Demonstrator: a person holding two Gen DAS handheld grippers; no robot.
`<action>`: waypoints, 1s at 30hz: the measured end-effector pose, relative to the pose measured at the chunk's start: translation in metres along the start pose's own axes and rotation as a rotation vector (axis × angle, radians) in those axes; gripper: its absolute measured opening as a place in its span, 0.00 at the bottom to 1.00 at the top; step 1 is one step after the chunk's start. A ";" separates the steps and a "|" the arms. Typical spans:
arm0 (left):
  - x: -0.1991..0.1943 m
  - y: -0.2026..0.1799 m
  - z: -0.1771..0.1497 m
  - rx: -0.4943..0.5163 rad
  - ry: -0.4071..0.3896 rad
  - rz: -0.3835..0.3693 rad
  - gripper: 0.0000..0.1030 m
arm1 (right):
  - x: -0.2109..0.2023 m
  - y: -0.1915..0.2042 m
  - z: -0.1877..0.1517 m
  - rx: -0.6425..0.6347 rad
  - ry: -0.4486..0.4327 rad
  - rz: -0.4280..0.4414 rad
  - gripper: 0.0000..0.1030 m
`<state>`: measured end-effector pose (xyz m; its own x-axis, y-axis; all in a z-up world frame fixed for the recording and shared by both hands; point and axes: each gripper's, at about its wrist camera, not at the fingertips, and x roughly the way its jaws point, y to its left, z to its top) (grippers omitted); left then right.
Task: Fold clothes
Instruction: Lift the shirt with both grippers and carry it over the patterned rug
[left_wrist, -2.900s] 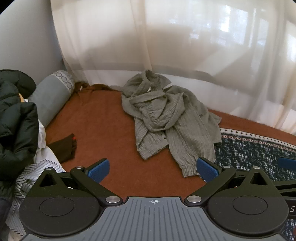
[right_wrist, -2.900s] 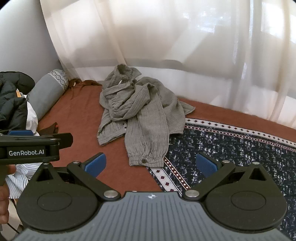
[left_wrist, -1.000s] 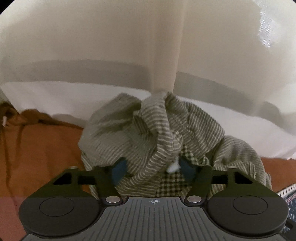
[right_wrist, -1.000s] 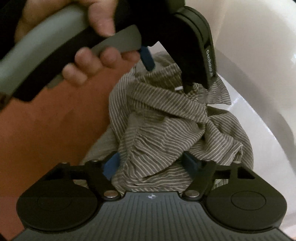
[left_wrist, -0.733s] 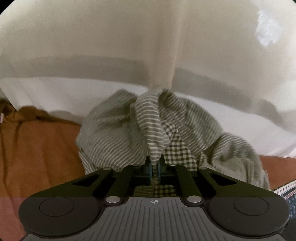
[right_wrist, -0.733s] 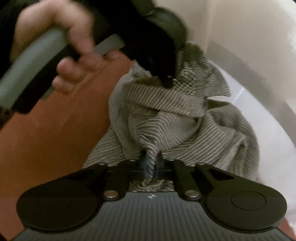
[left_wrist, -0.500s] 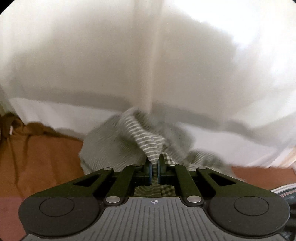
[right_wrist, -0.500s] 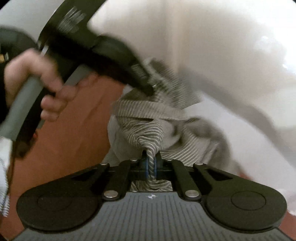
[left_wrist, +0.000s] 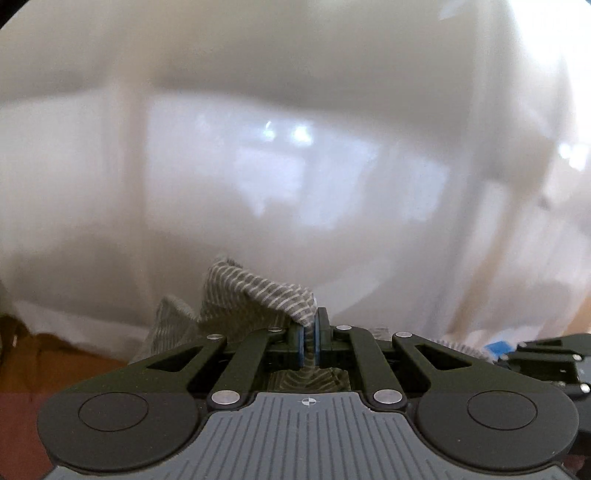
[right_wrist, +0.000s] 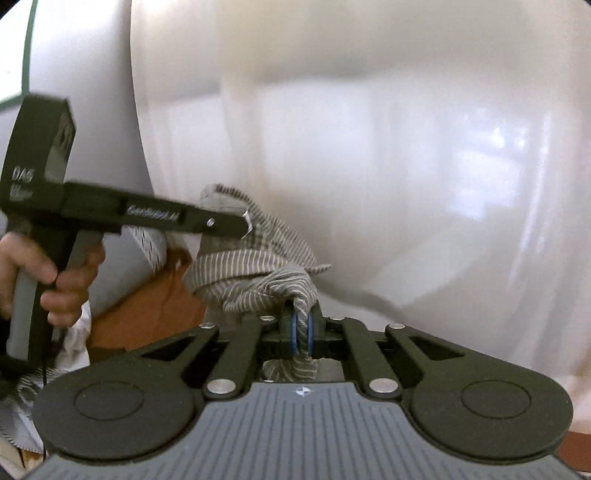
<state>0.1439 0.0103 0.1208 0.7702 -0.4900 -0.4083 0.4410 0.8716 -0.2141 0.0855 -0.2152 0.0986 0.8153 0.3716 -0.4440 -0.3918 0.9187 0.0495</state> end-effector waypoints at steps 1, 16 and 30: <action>-0.010 -0.015 0.000 0.002 -0.015 -0.012 0.00 | -0.018 -0.004 0.000 0.000 -0.020 -0.004 0.06; -0.164 -0.231 -0.040 -0.033 -0.180 -0.231 0.00 | -0.293 -0.081 -0.040 -0.071 -0.238 0.016 0.06; 0.005 -0.341 -0.098 -0.045 0.141 -0.433 0.00 | -0.373 -0.166 -0.121 0.109 -0.134 -0.308 0.06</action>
<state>-0.0475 -0.2874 0.1051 0.4480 -0.8052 -0.3886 0.6857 0.5883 -0.4286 -0.2049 -0.5226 0.1482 0.9397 0.0824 -0.3320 -0.0767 0.9966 0.0300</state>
